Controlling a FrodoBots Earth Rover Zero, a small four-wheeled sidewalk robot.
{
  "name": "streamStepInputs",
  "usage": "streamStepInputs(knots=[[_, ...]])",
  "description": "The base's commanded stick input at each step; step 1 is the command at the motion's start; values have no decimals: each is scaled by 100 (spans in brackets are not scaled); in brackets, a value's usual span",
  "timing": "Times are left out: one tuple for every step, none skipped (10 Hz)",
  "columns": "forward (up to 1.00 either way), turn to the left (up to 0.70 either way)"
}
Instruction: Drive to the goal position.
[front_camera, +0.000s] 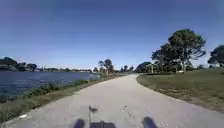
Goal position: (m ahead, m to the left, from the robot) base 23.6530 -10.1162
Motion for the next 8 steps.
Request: streamStepInputs(knots=[[85, 0], [85, 0], [85, 0], [85, 0], [85, 0], [85, 0], [85, 0], [85, 0]])
